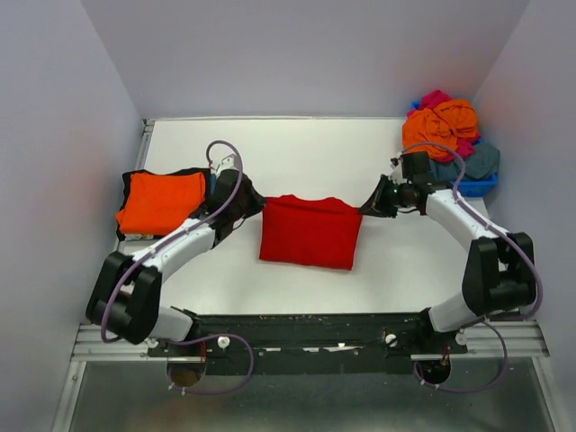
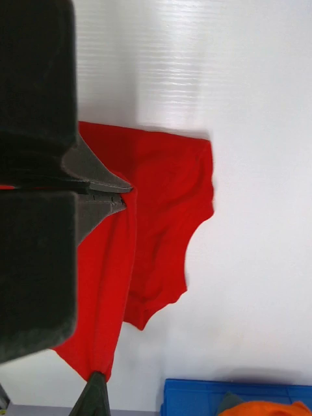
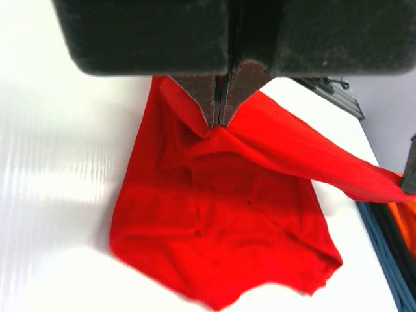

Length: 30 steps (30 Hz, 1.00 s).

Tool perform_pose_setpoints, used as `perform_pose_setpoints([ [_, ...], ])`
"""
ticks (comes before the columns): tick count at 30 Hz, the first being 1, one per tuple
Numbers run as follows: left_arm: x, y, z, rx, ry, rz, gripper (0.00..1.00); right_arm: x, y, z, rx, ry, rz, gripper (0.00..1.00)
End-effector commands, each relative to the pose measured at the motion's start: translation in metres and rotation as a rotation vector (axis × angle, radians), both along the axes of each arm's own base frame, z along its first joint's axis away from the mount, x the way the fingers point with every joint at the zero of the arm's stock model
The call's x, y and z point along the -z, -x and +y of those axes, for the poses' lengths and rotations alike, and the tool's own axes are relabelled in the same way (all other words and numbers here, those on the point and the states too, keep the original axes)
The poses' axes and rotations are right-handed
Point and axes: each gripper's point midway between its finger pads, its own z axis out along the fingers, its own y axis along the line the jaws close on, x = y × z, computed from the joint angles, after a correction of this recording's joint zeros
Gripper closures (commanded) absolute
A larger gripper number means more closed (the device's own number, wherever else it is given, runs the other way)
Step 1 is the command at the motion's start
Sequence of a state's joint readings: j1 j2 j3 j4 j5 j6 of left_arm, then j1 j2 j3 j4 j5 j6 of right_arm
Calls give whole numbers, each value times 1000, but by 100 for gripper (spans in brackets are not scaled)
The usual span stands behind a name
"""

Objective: Fold and stack the t-shirts
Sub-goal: Fold the long partially folded tshirt into a neat square, then put the neatly folded tshirt into the corner of the board with both arms

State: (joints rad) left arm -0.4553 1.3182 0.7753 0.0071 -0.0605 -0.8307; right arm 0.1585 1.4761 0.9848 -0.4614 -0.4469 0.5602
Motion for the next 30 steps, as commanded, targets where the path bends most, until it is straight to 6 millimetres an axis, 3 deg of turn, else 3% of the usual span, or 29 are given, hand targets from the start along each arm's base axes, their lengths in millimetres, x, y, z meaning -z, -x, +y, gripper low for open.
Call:
perform_pose_setpoints([
  [1, -7, -56, -9, -15, 36, -108, 100, 9, -44, -11, 28, 11, -33, 99],
  [6, 20, -101, -37, 72, 85, -67, 100, 50, -83, -18, 69, 6, 52, 96],
  [7, 23, -106, -47, 118, 103, -53, 91, 55, -89, -19, 74, 6, 63, 88],
  [9, 36, -113, -54, 146, 102, -10, 45, 62, -92, -22, 91, 21, 75, 48],
  [10, 37, -113, -53, 148, 93, -12, 35, 59, -93, -21, 94, 17, 49, 43],
  [12, 32, -109, -48, 140, 80, -41, 26, 52, -90, -25, 96, 30, 1, 37],
  [15, 27, -105, -38, 132, 38, -51, 26, 41, -83, -32, 99, 72, -40, 36],
  [17, 27, -102, -34, 130, 24, -46, 26, 33, -77, -33, 95, 77, -64, 29],
  [21, 29, -94, -24, 119, -8, -31, 27, 33, -64, -32, 76, 66, -83, 23],
  [30, 69, -74, -13, 155, -29, 71, 35, 67, -60, -21, 43, 29, -18, 34],
])
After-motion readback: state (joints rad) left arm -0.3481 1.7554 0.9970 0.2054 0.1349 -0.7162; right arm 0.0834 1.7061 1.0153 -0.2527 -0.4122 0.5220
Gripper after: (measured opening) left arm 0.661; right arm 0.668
